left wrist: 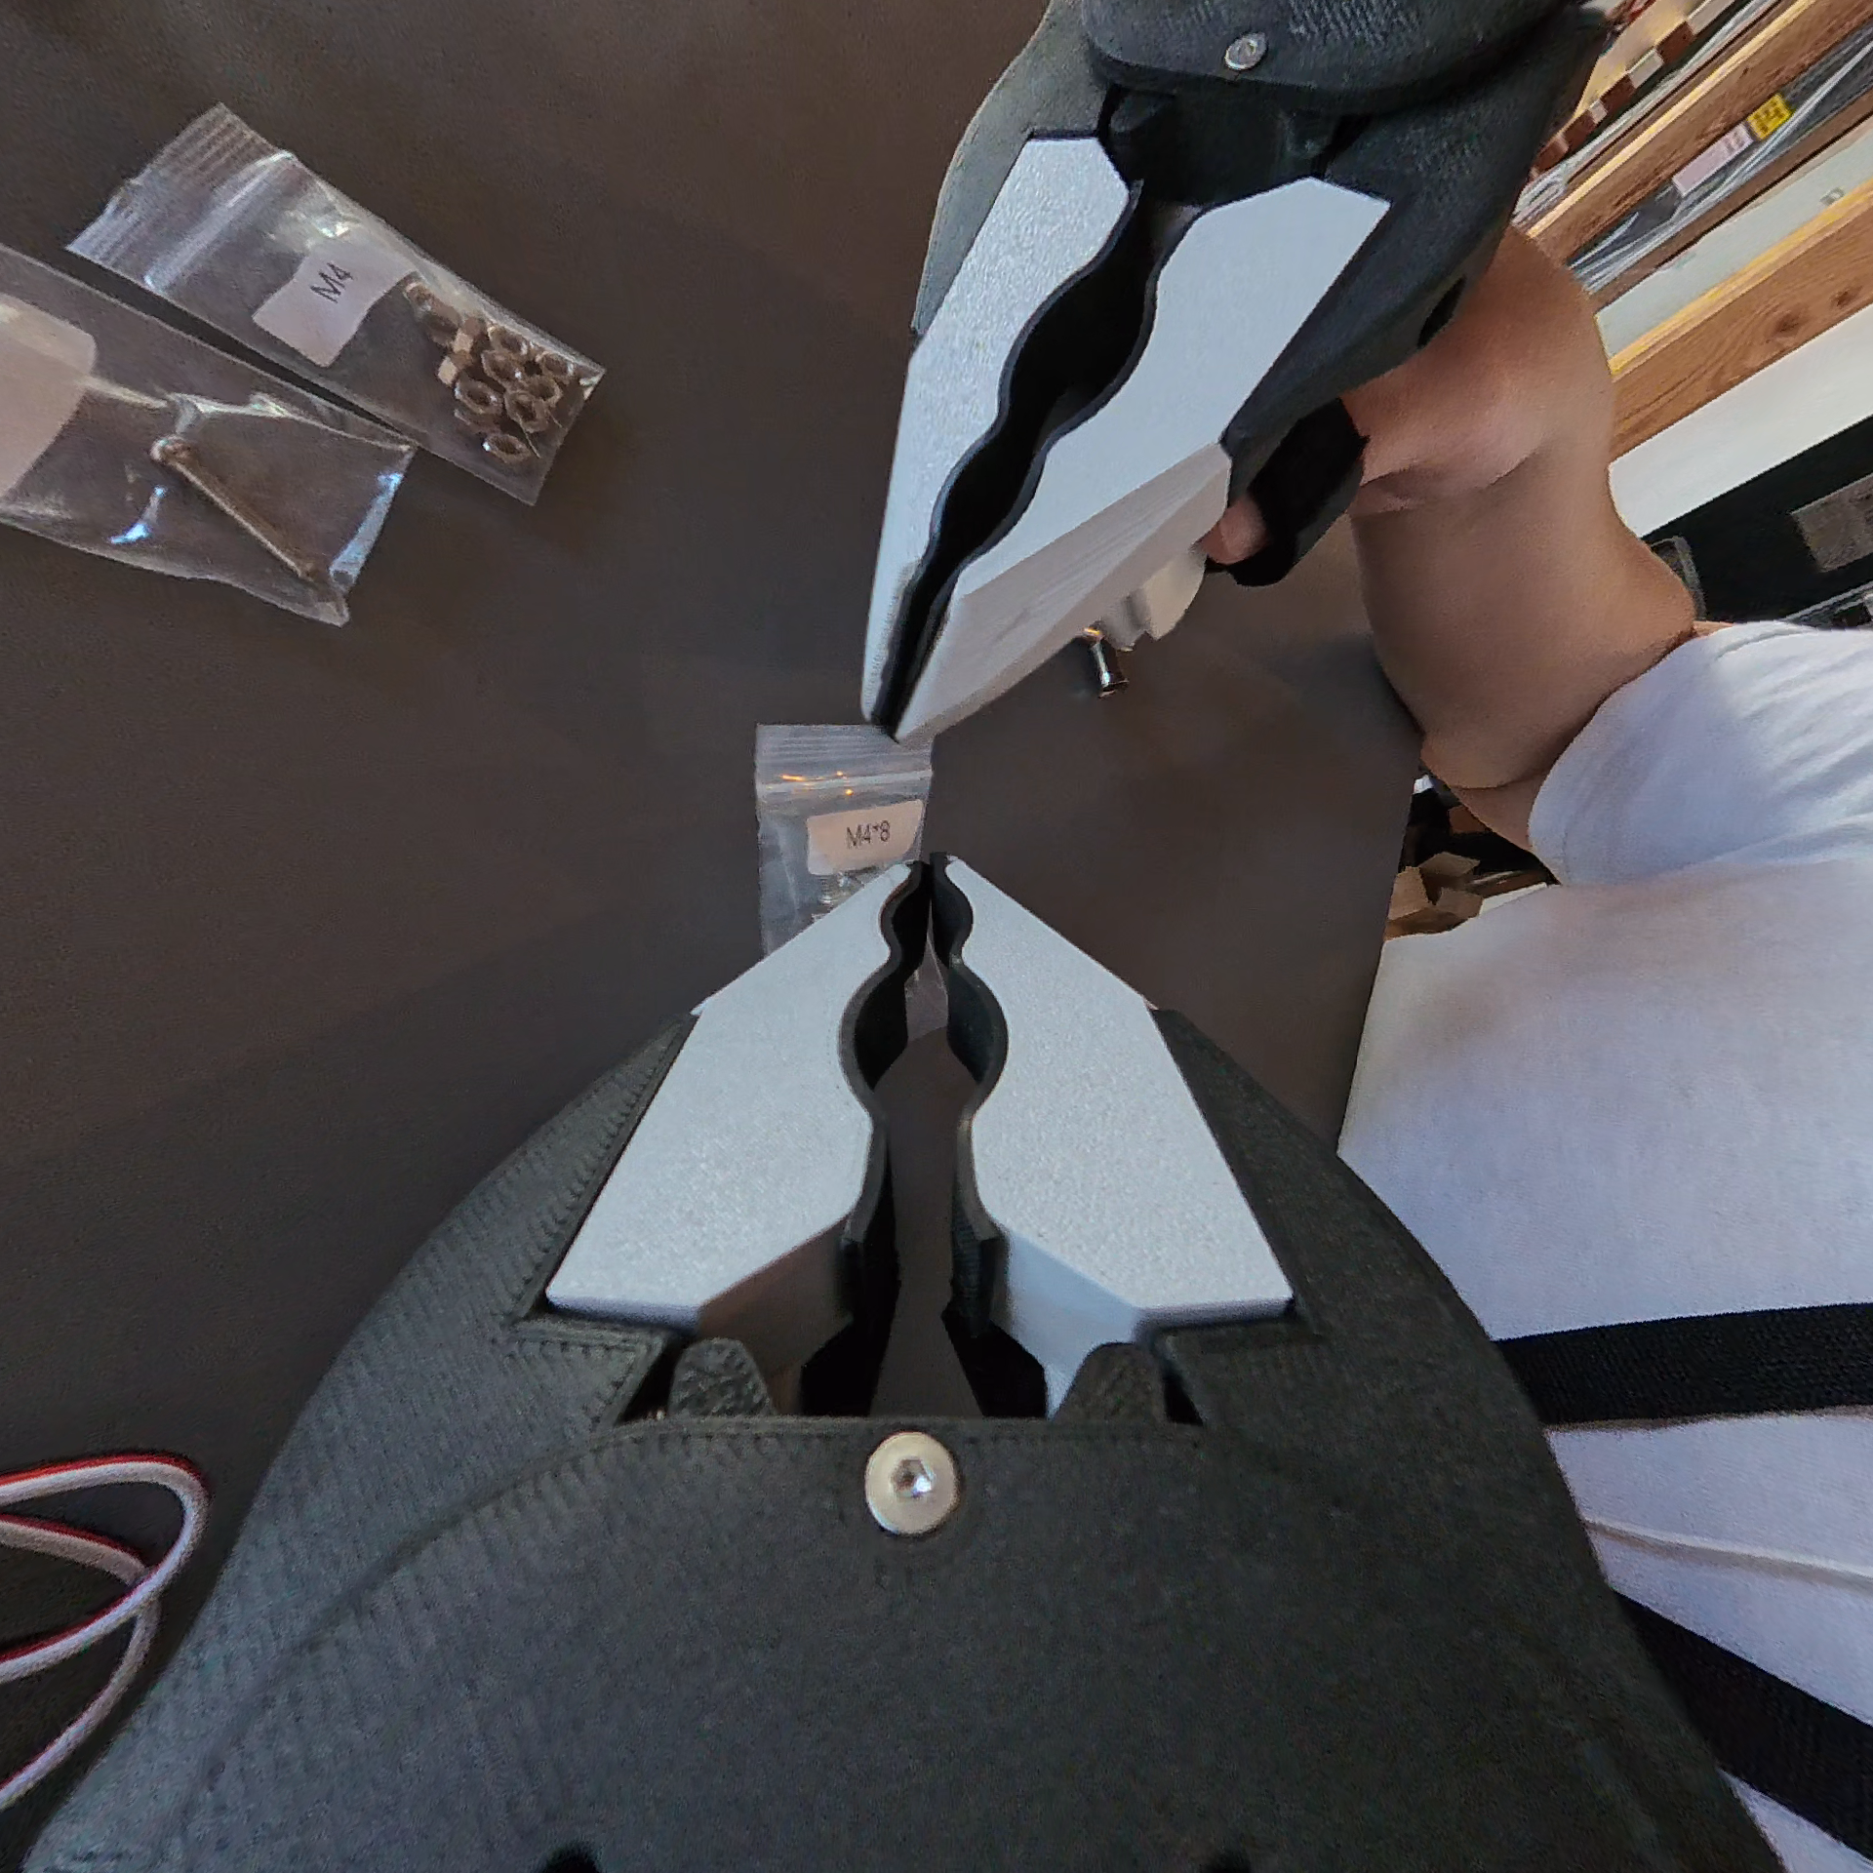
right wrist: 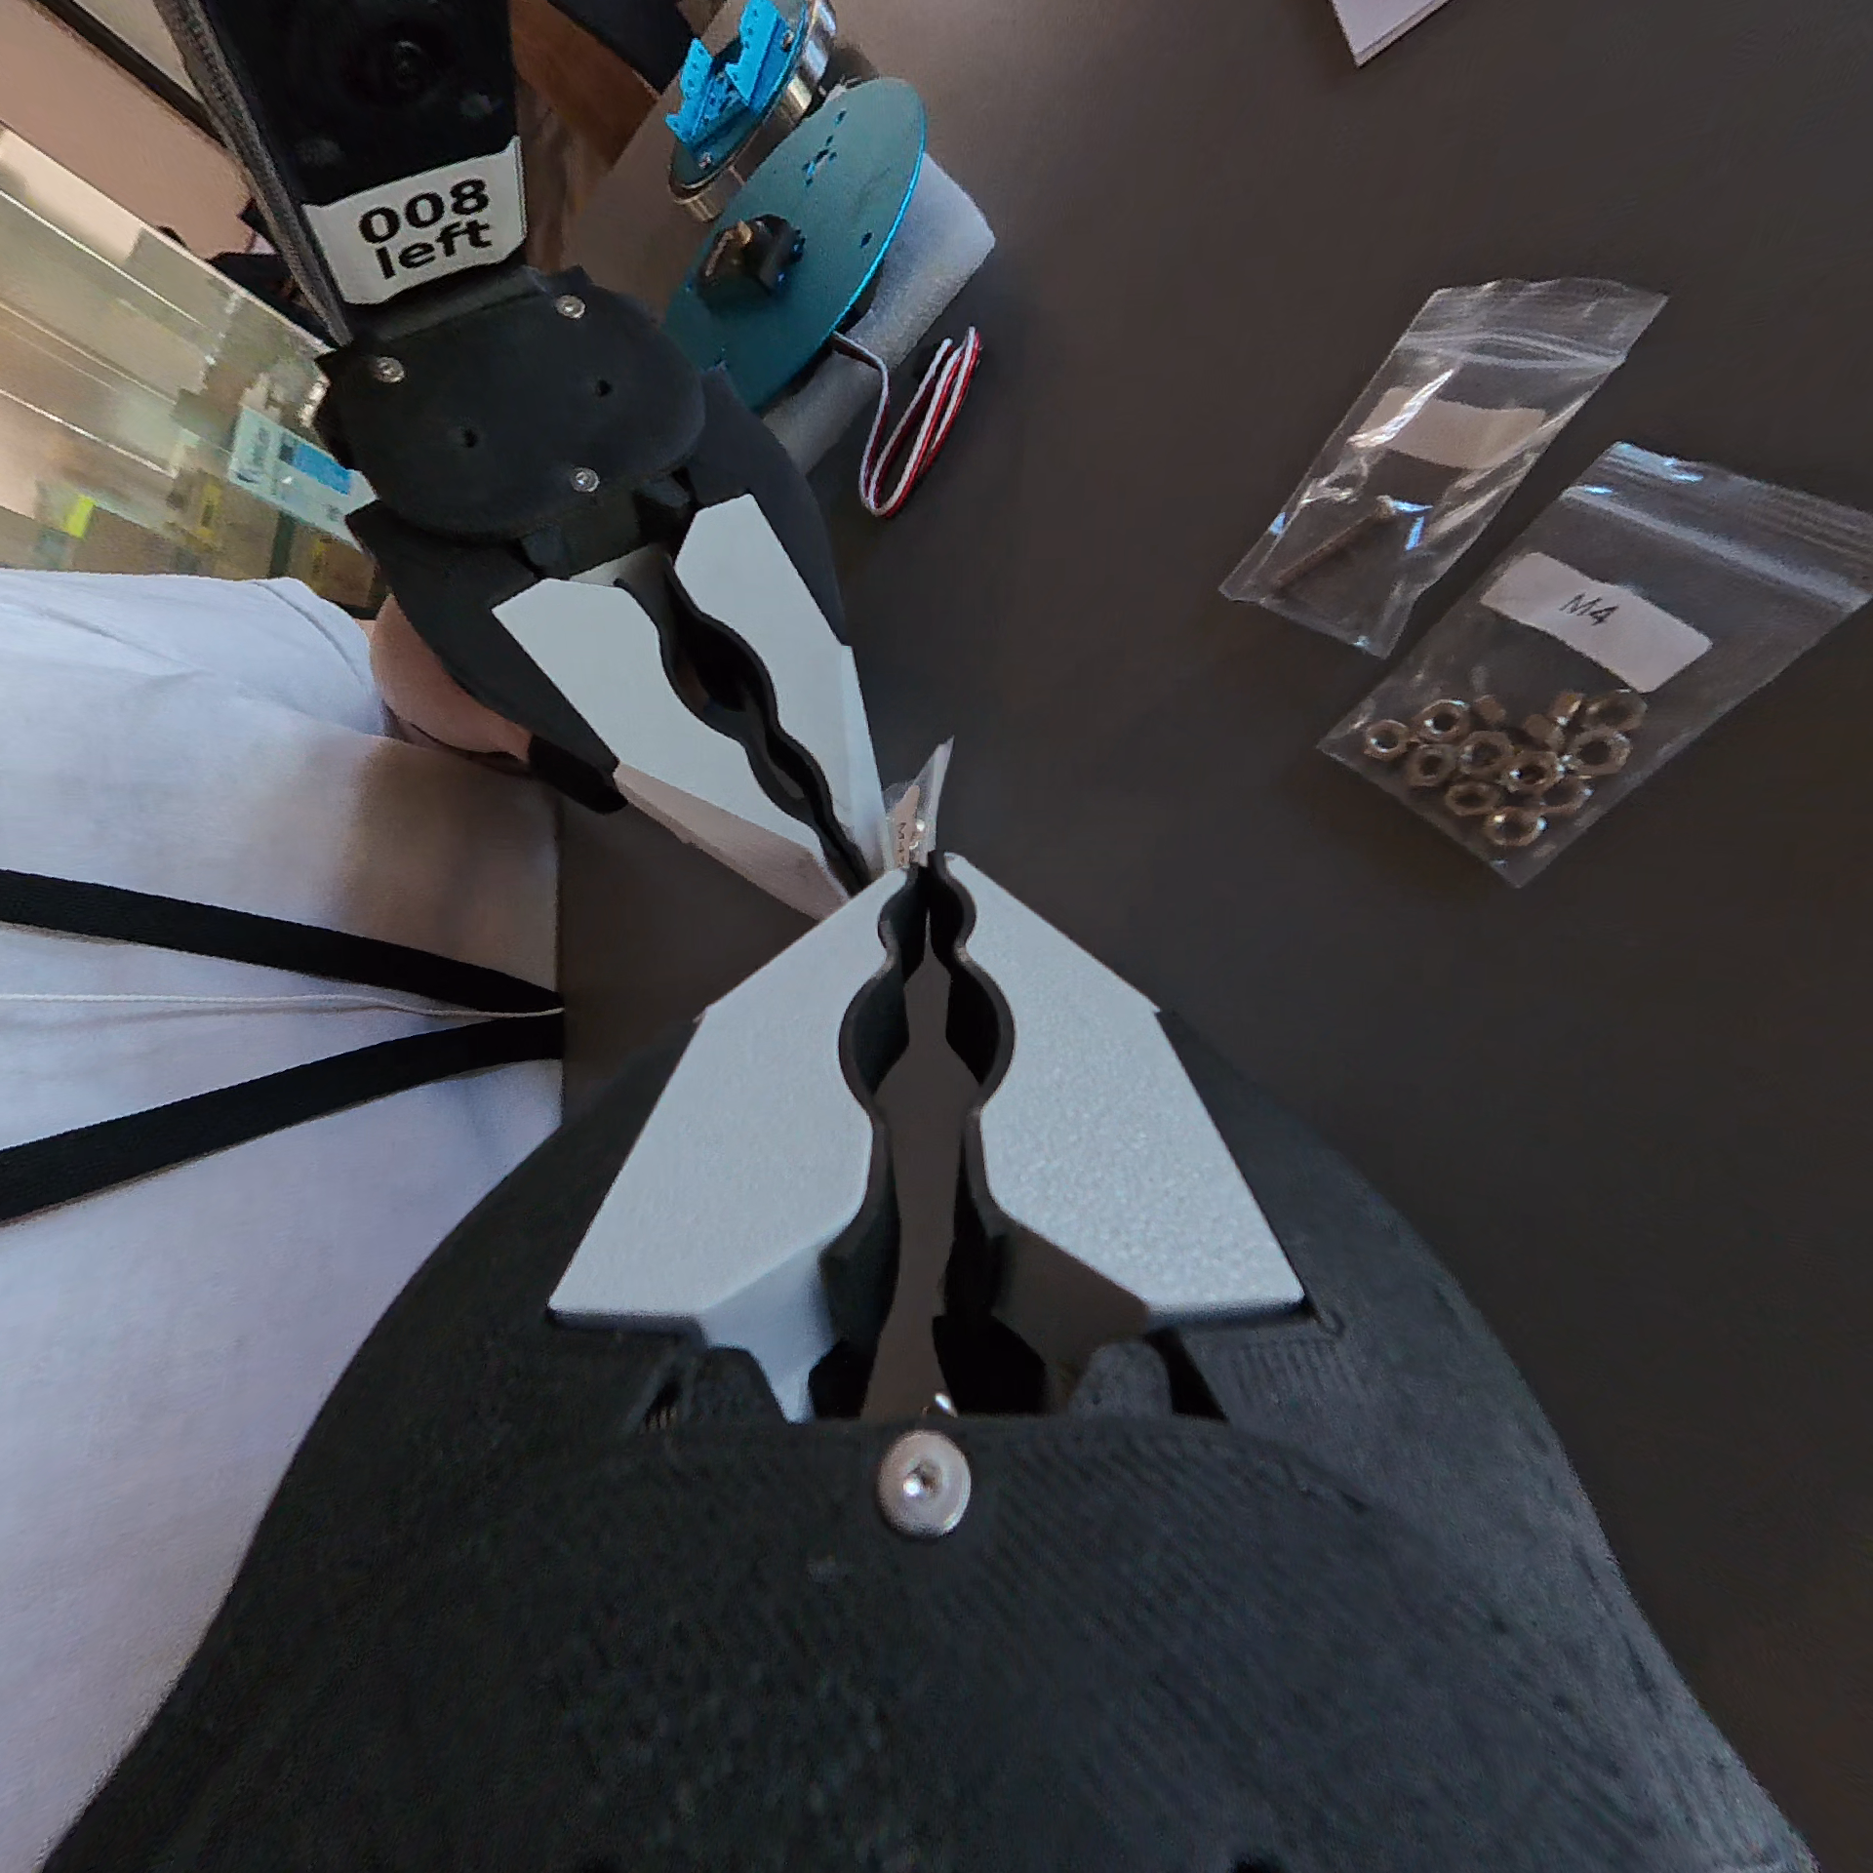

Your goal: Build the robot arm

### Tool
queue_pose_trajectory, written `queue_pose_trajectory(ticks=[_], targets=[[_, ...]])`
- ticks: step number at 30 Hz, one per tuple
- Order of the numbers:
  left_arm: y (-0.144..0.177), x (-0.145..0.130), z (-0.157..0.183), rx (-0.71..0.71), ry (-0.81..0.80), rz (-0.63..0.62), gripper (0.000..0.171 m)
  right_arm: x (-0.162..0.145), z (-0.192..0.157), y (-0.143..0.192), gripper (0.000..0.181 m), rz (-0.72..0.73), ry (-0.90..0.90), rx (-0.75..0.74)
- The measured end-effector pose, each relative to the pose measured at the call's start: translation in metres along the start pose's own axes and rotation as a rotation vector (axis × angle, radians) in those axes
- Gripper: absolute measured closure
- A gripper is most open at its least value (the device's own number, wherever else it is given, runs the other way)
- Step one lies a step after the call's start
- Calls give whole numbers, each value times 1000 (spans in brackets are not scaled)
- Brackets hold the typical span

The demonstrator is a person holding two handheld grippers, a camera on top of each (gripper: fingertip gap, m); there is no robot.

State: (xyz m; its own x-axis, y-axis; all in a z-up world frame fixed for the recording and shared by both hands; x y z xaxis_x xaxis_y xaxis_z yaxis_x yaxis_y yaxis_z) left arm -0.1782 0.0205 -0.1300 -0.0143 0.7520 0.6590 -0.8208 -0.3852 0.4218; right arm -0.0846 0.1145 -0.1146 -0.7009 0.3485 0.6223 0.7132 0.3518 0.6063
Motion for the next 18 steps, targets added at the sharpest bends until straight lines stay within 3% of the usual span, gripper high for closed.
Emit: queue_pose_trajectory(ticks=[5, 10, 15, 18], targets=[[3, 5, 6, -22, -17, 100, 171, 7, -5, 9, 181, 111, 108, -119], [17, 14, 9, -91, 43, 329, 166, 13, -19, 18, 181, 255, 315, -322], [27, 15, 6, -157, 145, 518, 163, 12, -38, 16, 181, 340, 440, -387], [24, 14, 3, -204, 222, 519, 157, 8, -44, 8, 181, 321, 508, -422]])
Point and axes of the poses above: each gripper's, where its closed fingertips meet, y back along the fingers, x out of its top, z = x × y across the jaws, the point moved 8 cm from there along y, back along the fingers, and after that the axes turned 9 degrees about -x, right-handed, at the moved point
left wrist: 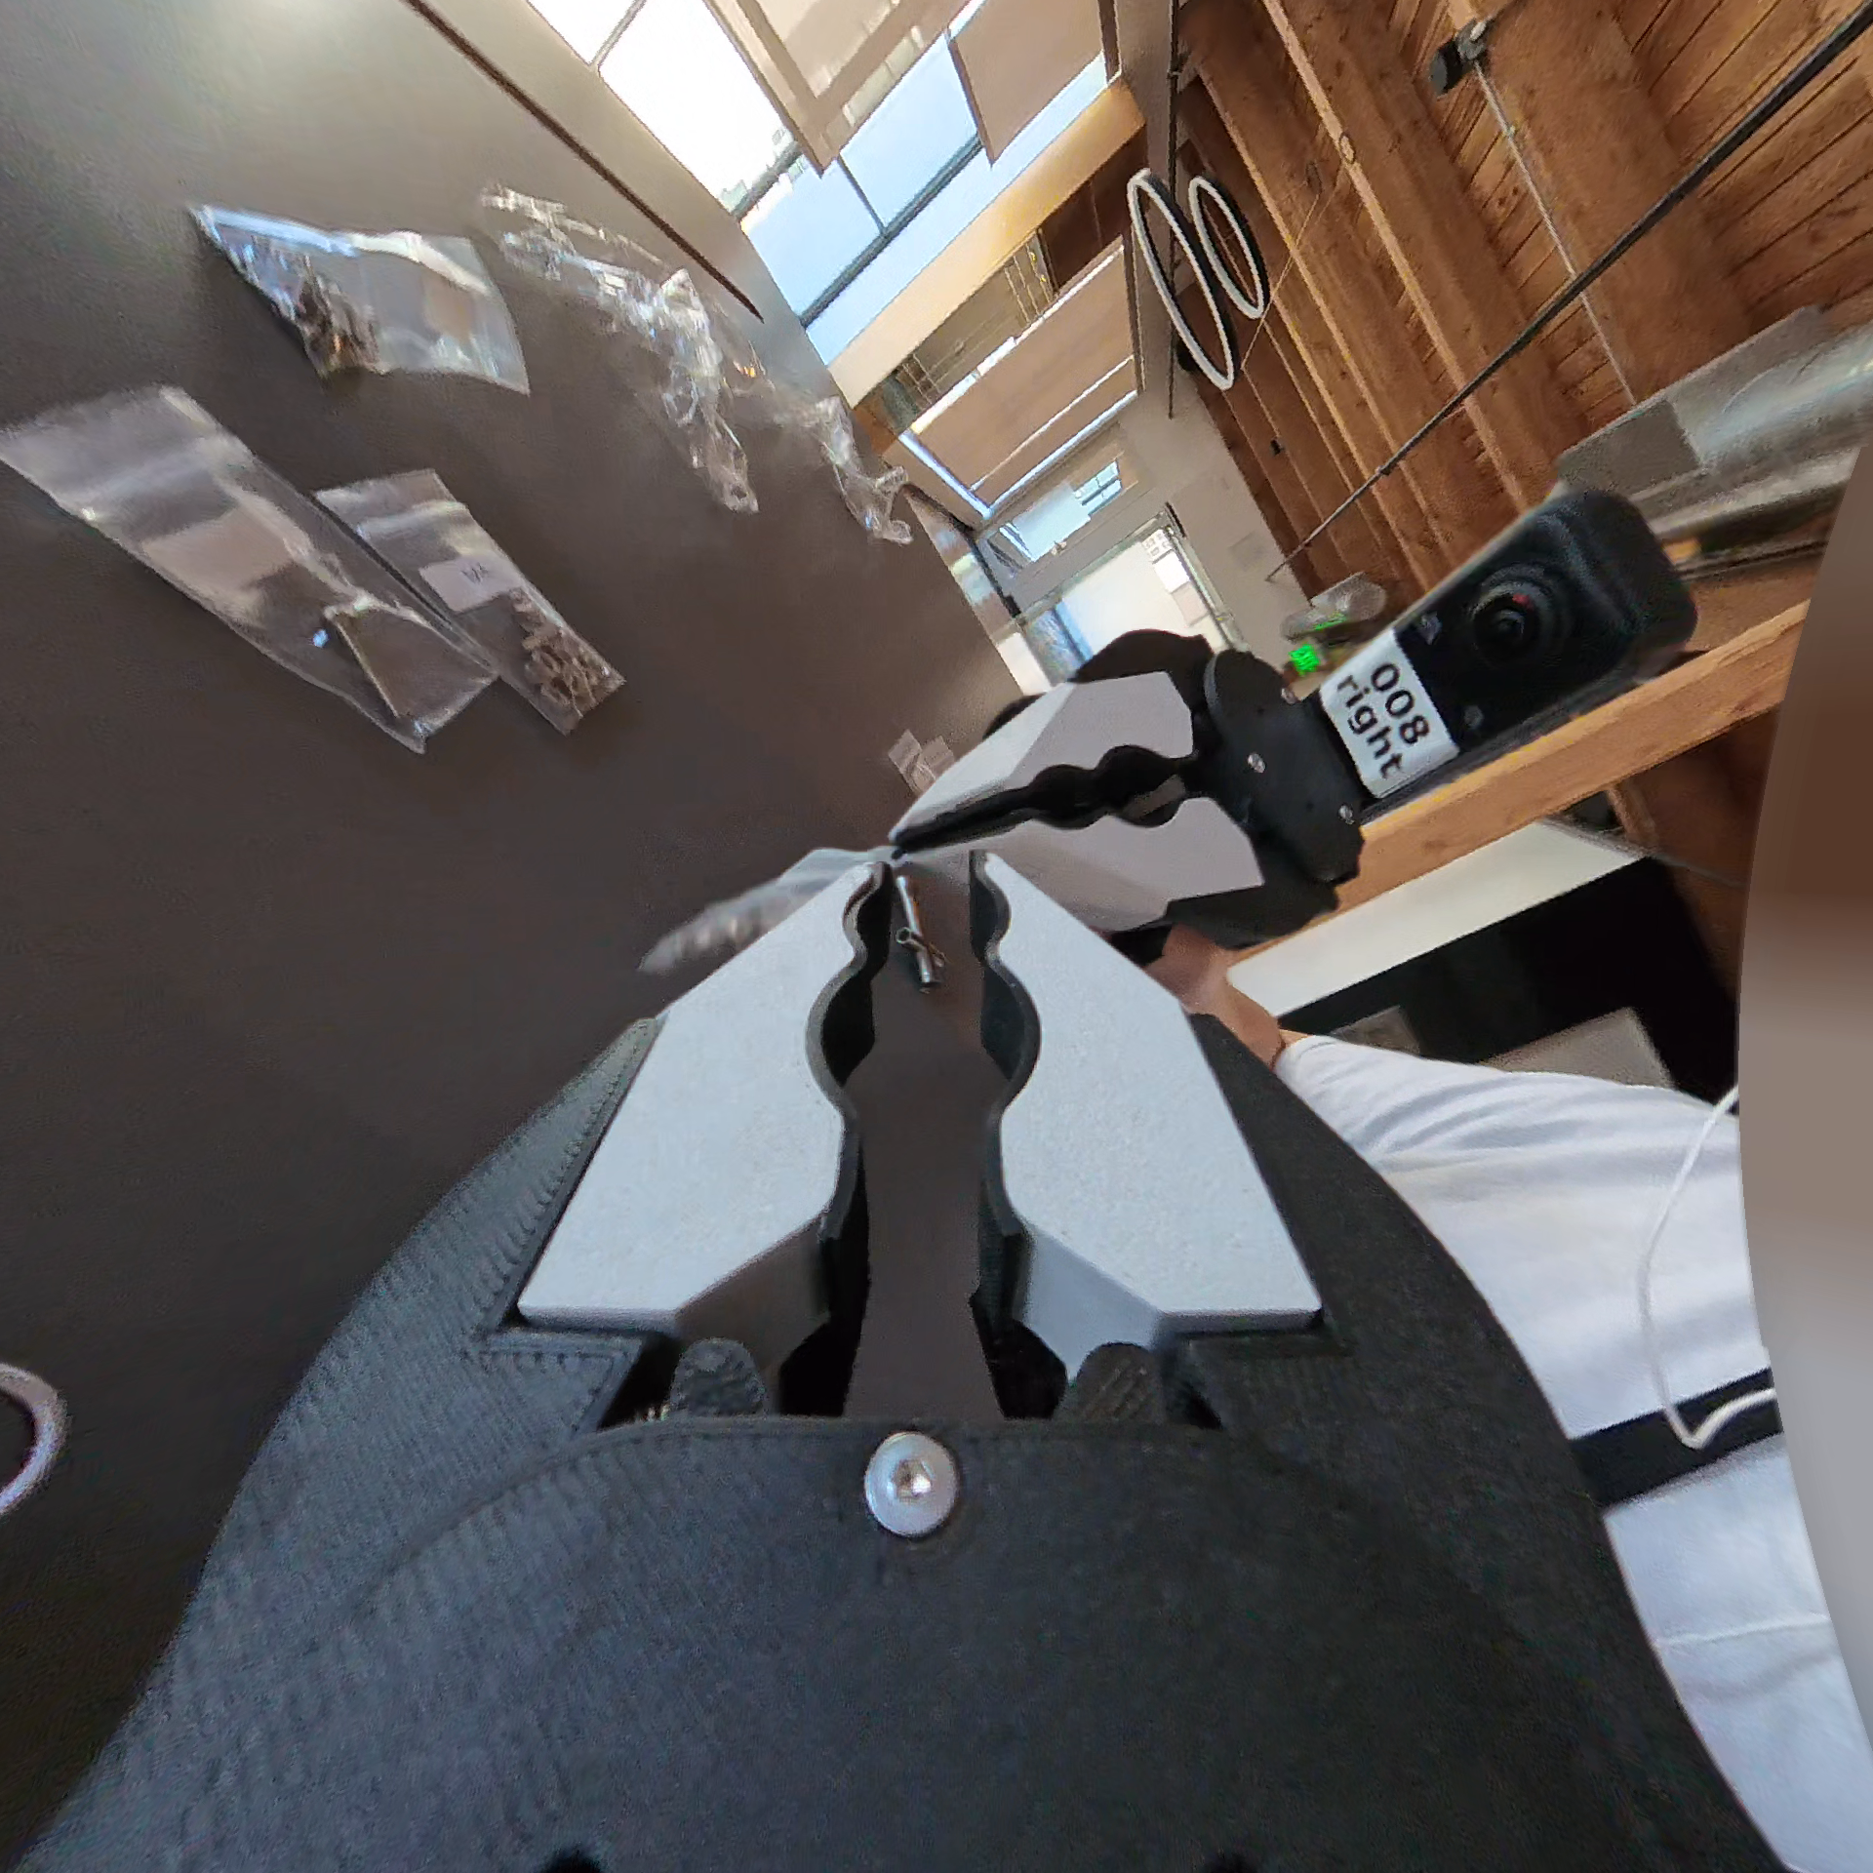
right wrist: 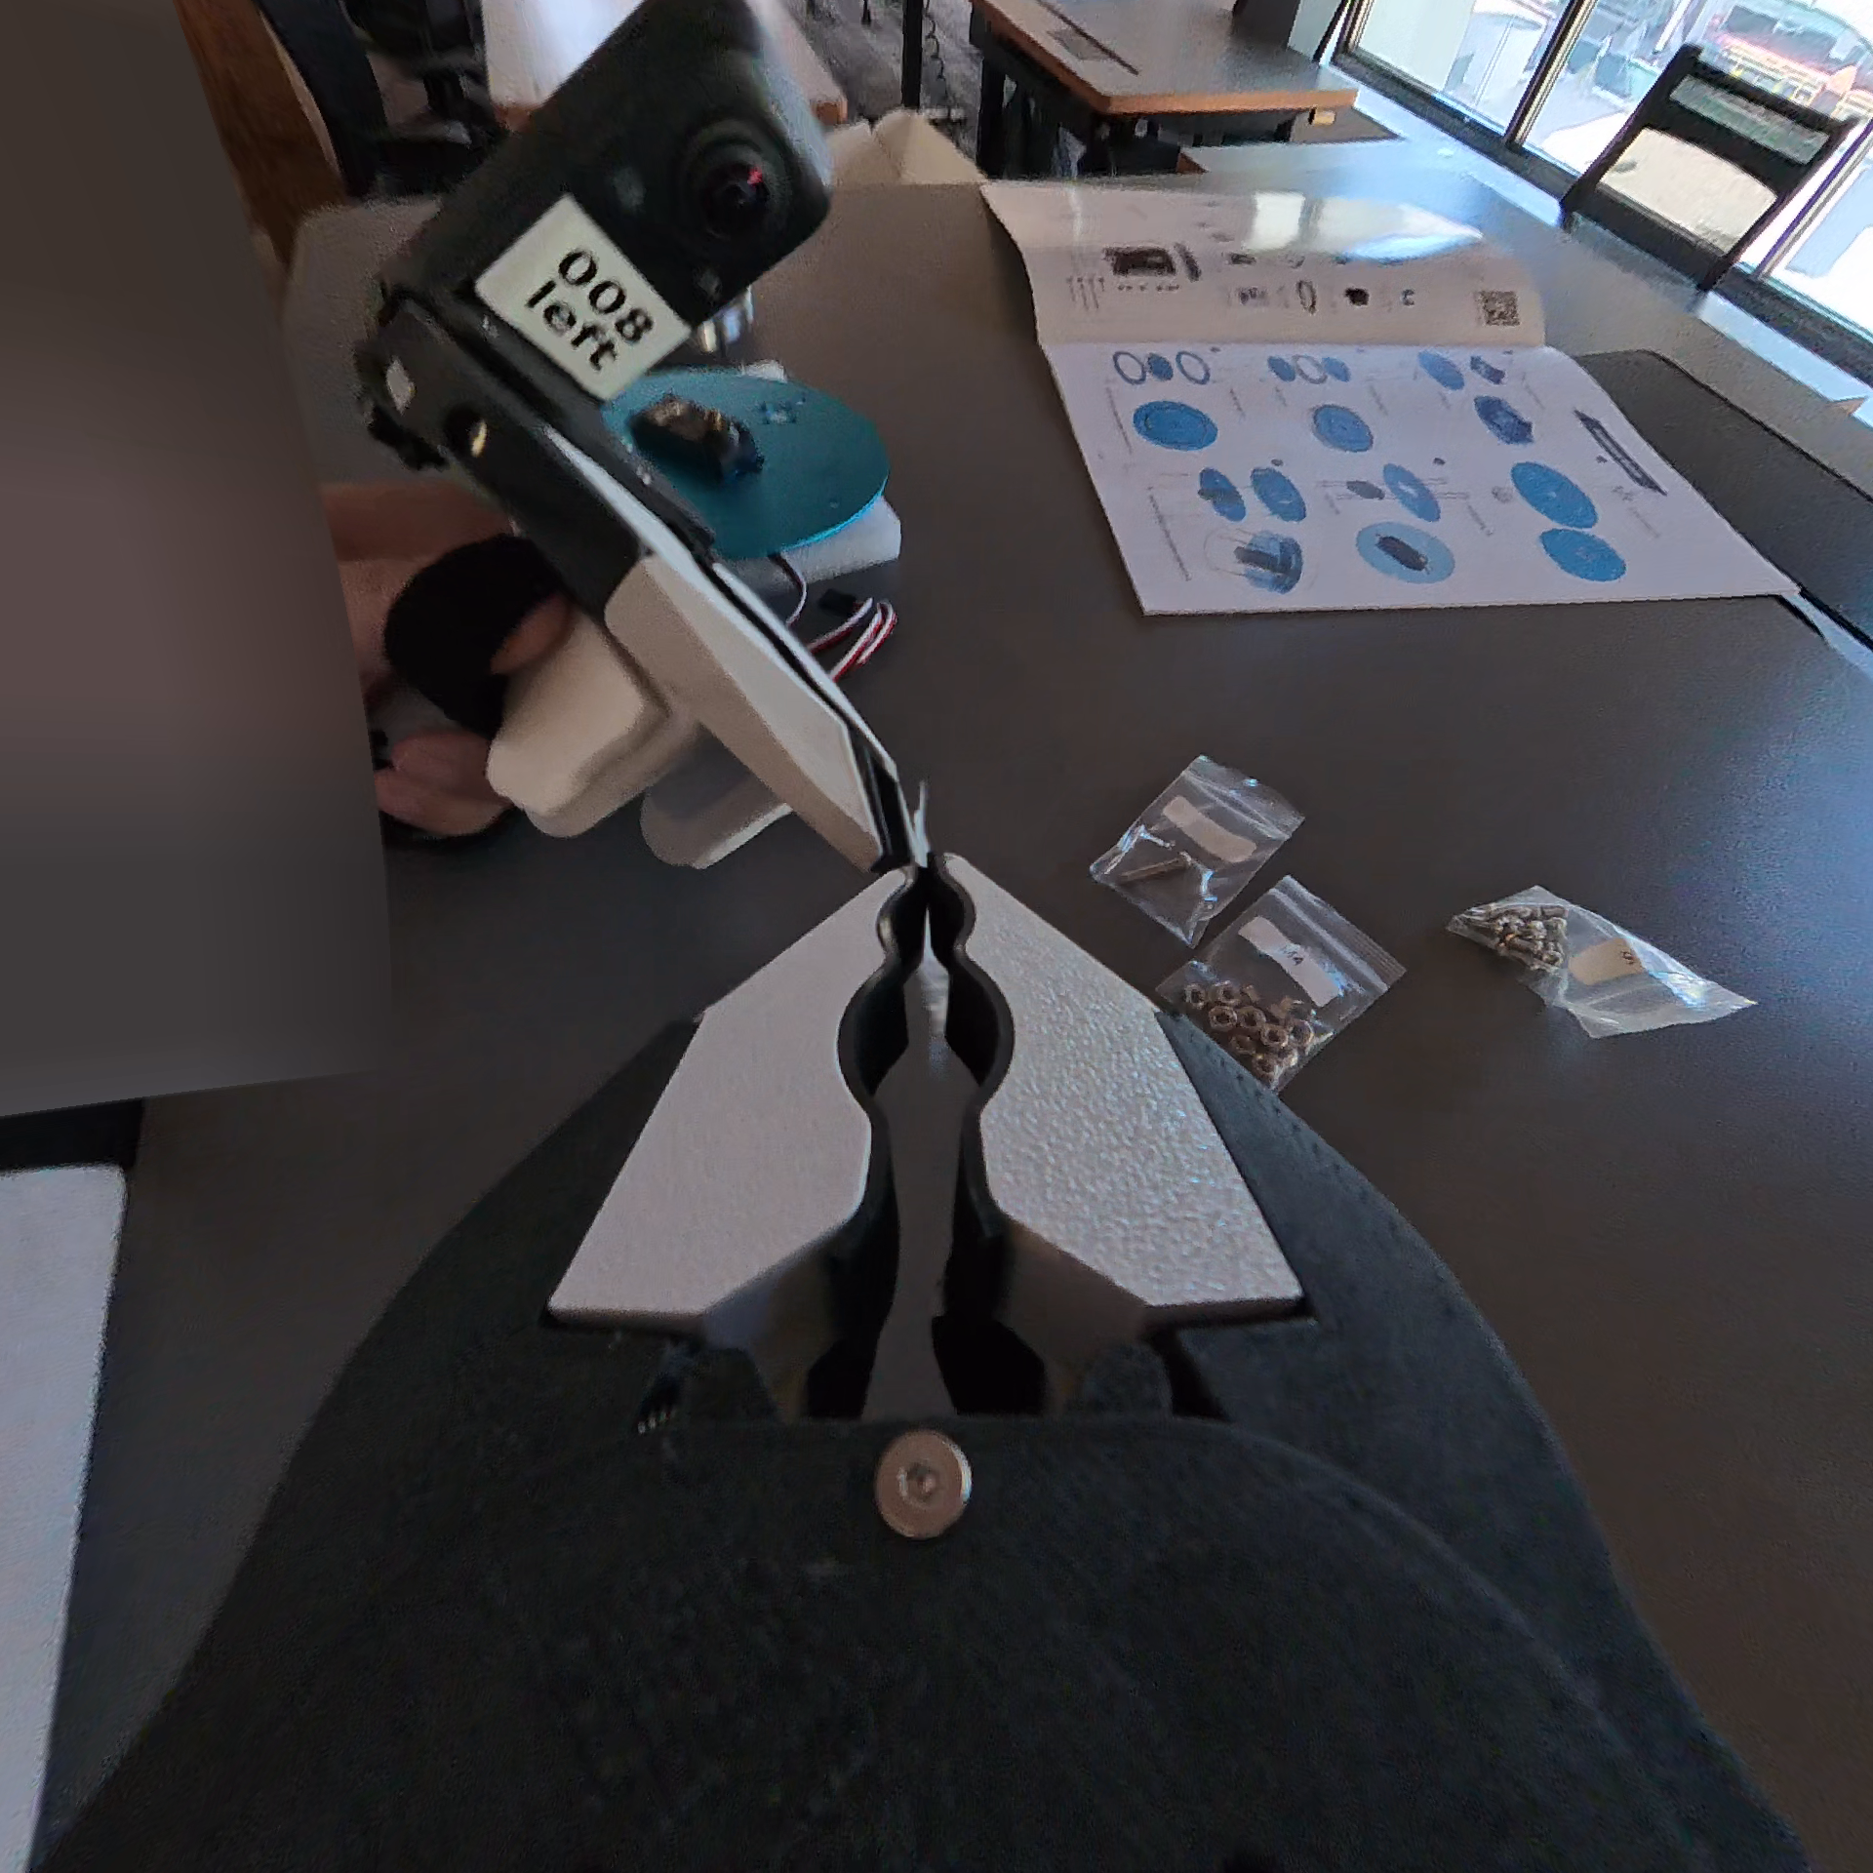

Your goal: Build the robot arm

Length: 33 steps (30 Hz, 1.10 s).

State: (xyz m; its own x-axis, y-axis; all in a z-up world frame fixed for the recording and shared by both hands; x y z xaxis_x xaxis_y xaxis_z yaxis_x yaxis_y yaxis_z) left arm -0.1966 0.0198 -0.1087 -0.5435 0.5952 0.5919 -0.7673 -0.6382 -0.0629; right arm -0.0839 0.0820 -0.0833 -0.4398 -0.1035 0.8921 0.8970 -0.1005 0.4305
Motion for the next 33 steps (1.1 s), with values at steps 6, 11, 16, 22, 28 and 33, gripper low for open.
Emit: queue_pose_trajectory(ticks=[6, 11, 16, 22, 28, 33], targets=[[3, -4, -8, -37, 121, 35, 163, -2, -5, -3, 181, -18, 25, -6], [5, -3, -12, -35, 133, 45, 171, -5, -1, -4, 181, -12, -88, 57], [6, -3, -13, -46, 150, 46, 171, -7, 1, -5, 181, -5, -129, 94], [7, -4, -13, -61, 154, 40, 171, -7, 2, -5, 181, -1, -158, 117], [8, -2, -9, -90, 138, 85, 155, -7, 5, -5, 181, -1, -165, 108], [7, -1, -11, -102, 155, 98, 150, -8, 4, -4, 181, -10, -140, 102]])
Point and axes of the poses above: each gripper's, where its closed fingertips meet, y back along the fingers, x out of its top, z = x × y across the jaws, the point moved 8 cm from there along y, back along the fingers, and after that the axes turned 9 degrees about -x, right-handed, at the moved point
